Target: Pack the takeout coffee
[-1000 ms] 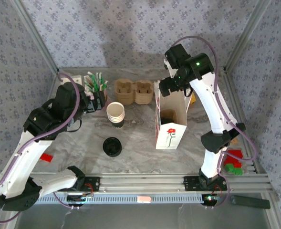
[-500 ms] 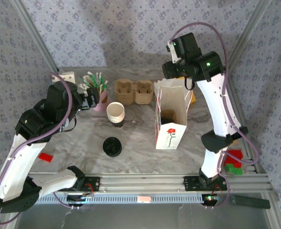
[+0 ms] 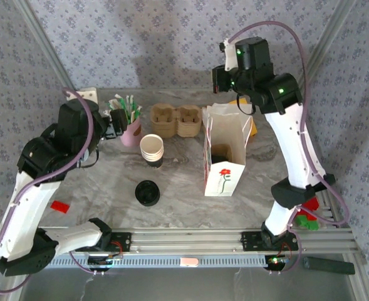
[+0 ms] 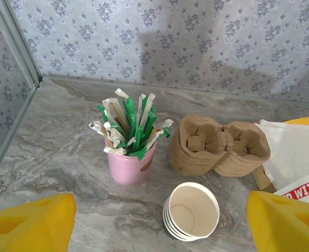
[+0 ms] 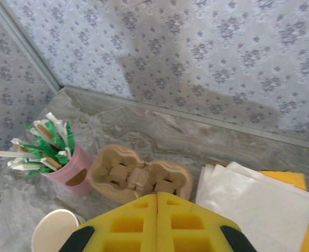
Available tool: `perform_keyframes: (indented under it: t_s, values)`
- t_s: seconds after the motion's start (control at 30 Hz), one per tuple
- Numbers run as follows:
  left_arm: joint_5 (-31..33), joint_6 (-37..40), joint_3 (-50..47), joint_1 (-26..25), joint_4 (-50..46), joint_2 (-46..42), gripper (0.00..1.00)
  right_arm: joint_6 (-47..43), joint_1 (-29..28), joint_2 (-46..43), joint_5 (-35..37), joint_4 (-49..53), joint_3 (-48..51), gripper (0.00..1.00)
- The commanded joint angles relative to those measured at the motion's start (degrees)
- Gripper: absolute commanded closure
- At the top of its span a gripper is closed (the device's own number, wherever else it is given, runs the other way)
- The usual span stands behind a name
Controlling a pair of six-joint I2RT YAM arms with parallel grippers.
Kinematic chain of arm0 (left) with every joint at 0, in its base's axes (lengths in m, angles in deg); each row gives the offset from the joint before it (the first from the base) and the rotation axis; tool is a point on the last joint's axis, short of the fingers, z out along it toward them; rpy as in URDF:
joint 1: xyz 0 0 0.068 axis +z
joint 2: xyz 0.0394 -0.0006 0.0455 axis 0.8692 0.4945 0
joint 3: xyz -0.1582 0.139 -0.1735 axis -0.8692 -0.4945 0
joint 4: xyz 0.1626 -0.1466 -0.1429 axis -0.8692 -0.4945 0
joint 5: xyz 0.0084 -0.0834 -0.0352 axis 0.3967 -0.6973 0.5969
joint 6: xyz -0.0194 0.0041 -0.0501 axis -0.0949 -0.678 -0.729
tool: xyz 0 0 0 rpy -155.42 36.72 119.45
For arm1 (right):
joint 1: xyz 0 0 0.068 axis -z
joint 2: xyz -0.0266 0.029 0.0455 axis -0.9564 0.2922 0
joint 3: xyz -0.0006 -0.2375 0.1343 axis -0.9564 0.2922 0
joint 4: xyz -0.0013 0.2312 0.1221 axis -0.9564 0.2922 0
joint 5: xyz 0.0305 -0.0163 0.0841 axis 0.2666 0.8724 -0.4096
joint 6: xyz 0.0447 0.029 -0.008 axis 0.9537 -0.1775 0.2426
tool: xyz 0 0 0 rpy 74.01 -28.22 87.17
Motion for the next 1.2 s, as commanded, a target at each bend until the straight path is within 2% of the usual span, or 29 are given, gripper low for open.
perform_keyframes:
  t_s: [0.0,0.13,0.27,0.37,0.43,0.63,0.87,1.0,1.17]
  values:
    - [-5.6,-2.5,2.1,3.4,-1.8,2.0,0.16,1.6,-1.2,2.8,-4.1,-1.4,-2.6,1.0]
    - [-9.2,-3.9,1.9,8.2,-2.1,4.3,0.16,2.7,-3.6,6.4,-9.2,-1.7,-5.9,0.98]
    - [-11.6,-3.5,1.8,14.3,-2.3,6.5,0.18,1.7,-8.4,10.1,-10.3,-2.1,-9.8,0.75]
    - [-13.4,-2.1,1.6,18.9,-2.2,8.3,0.24,1.0,-11.1,11.9,-10.6,-3.3,-11.0,0.55]
    - [-14.8,-1.3,1.4,21.5,-2.1,9.6,0.27,1.0,-11.8,12.8,-11.3,-4.2,-10.9,0.48]
    - [-18.4,-0.1,-0.4,26.4,-0.2,12.7,0.32,3.6,-11.9,15.1,-14.8,-6.8,-11.7,0.45]
    - [-24.3,0.9,-0.7,27.5,3.6,16.1,0.39,4.9,-12.0,15.5,-15.8,-6.7,-12.3,0.45]
    - [-24.8,-0.1,-0.4,24.4,5.2,17.7,0.42,7.3,-10.4,15.2,-12.4,-4.8,-12.1,0.44]
    - [-20.2,-1.0,3.5,18.1,3.5,22.9,0.42,13.1,-6.1,15.8,-14.9,-4.9,-11.2,0.45]
